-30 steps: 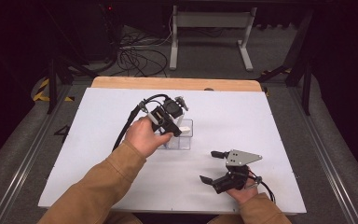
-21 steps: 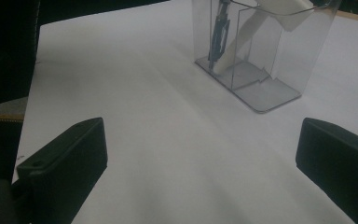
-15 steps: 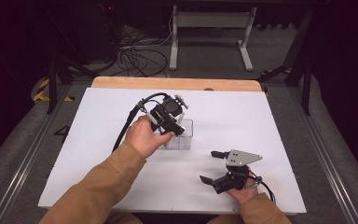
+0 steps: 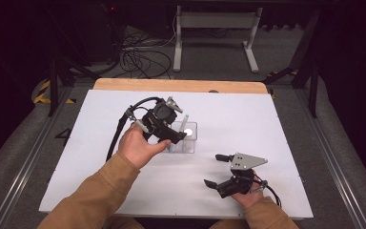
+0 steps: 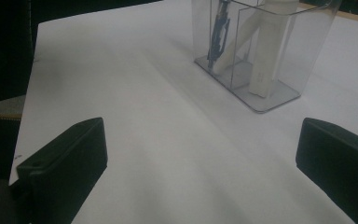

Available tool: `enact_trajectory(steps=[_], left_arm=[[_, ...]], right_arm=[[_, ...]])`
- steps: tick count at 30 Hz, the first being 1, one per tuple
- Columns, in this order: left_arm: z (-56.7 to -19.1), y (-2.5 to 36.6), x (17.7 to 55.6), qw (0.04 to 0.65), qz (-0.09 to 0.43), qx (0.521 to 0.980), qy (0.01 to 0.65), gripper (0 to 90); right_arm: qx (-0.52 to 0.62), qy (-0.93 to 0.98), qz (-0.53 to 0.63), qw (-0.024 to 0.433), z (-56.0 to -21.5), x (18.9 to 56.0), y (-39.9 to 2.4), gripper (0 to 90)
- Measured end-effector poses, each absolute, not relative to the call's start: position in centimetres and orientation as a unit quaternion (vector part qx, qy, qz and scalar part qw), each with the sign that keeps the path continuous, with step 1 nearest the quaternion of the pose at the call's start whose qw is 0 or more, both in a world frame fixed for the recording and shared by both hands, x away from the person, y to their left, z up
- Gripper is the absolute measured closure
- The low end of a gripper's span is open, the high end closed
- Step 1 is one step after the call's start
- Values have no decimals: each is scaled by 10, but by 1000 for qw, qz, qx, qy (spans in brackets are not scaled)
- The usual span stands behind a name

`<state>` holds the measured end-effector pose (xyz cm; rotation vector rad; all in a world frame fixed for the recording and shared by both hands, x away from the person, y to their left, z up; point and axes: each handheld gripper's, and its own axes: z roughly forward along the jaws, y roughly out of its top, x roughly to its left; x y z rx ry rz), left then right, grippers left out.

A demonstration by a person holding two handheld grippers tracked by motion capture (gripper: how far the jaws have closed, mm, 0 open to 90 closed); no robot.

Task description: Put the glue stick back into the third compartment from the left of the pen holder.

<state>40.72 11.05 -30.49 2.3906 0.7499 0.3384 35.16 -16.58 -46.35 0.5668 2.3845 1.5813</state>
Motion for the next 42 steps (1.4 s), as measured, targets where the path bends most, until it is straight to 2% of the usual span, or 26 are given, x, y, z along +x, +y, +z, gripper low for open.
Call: enact_trajectory(steps=[15, 34, 42], left_arm=[[-332, 158, 374, 382, 115, 875, 275, 324], [-376, 200, 347, 469, 154, 833, 252, 307], [-396, 215, 340, 511, 173, 805, 248, 242]], right_arm=[[194, 807, 544, 120, -461, 350, -168, 26], [193, 805, 547, 126, -460, 349, -169, 26], [191, 805, 547, 127, -460, 349, -168, 25]])
